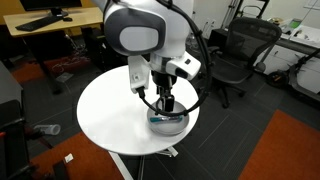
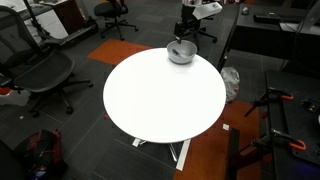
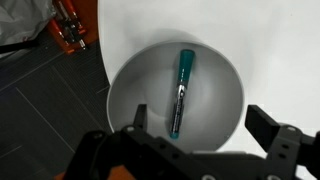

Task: Put the marker on the table

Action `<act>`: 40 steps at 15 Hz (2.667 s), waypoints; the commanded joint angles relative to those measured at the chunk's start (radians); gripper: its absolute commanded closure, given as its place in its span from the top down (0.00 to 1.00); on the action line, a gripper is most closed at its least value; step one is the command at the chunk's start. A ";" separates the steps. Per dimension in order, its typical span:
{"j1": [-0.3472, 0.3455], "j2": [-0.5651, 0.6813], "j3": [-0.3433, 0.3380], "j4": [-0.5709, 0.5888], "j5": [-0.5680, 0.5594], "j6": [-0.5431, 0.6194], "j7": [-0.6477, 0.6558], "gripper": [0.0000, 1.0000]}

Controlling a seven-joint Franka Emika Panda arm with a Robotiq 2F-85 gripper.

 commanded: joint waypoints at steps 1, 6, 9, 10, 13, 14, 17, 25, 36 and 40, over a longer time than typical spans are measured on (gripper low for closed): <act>-0.042 0.107 0.033 0.130 0.033 -0.038 0.012 1.00; -0.060 0.217 0.041 0.246 0.026 -0.077 0.025 1.00; -0.056 0.267 0.034 0.303 0.012 -0.113 0.040 1.00; -0.056 0.283 0.033 0.320 0.011 -0.123 0.043 1.00; -0.053 0.321 0.028 0.366 0.006 -0.158 0.066 1.00; -0.052 0.332 0.027 0.379 0.004 -0.170 0.072 1.00; -0.050 0.360 0.023 0.414 0.001 -0.199 0.095 0.73; -0.055 0.396 0.022 0.468 0.003 -0.226 0.102 0.24; -0.029 0.274 0.010 0.339 -0.013 -0.164 0.105 0.05; 0.010 0.147 -0.008 0.215 -0.055 -0.125 0.111 0.05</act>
